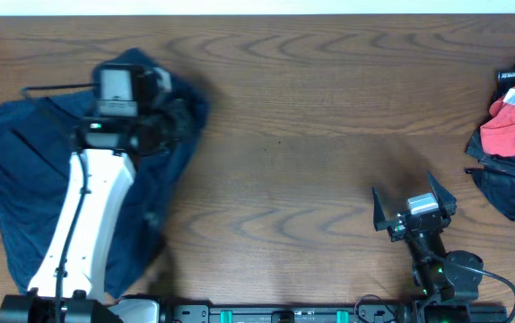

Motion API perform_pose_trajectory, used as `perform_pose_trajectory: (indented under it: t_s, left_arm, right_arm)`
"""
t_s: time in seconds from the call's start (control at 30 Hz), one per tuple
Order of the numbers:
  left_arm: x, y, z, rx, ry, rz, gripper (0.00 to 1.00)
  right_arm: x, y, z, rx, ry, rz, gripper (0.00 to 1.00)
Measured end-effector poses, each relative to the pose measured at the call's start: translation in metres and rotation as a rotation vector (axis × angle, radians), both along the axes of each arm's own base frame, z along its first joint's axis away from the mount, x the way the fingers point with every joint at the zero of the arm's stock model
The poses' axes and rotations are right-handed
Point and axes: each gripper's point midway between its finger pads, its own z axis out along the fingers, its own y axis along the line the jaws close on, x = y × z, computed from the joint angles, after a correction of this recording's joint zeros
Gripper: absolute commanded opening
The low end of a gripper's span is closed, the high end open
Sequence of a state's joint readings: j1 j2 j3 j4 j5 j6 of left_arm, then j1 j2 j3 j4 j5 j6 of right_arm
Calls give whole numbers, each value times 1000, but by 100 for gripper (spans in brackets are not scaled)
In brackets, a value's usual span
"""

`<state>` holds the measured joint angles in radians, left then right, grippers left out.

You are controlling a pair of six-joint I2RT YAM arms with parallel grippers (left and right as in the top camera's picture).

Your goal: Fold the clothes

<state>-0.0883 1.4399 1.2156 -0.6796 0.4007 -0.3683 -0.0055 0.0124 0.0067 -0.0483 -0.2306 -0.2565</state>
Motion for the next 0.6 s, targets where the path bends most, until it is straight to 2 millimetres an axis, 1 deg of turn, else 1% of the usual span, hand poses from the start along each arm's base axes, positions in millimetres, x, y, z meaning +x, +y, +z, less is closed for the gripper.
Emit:
perform_pose_trajectory:
  t_s: [0.03, 0.13, 0.3, 0.47, 0.6]
  left_arm:
    - [0, -11, 2, 1, -15, -31, 6]
    - [1, -32, 7, 2, -56, -90, 6]
    - [4, -55, 12, -4, -103, -149, 6]
    - [10, -78, 8, -8, -133, -203, 6]
    - [9, -98, 5, -12, -148, -254, 6]
  right_arm:
    - [0, 0, 0, 0, 0, 0, 99]
    - [0, 0, 0, 0, 0, 0, 99]
    - [0, 0, 0, 0, 0, 0, 99]
    - [0, 0, 0, 0, 0, 0, 99]
    - [0, 0, 0, 0, 0, 0, 99]
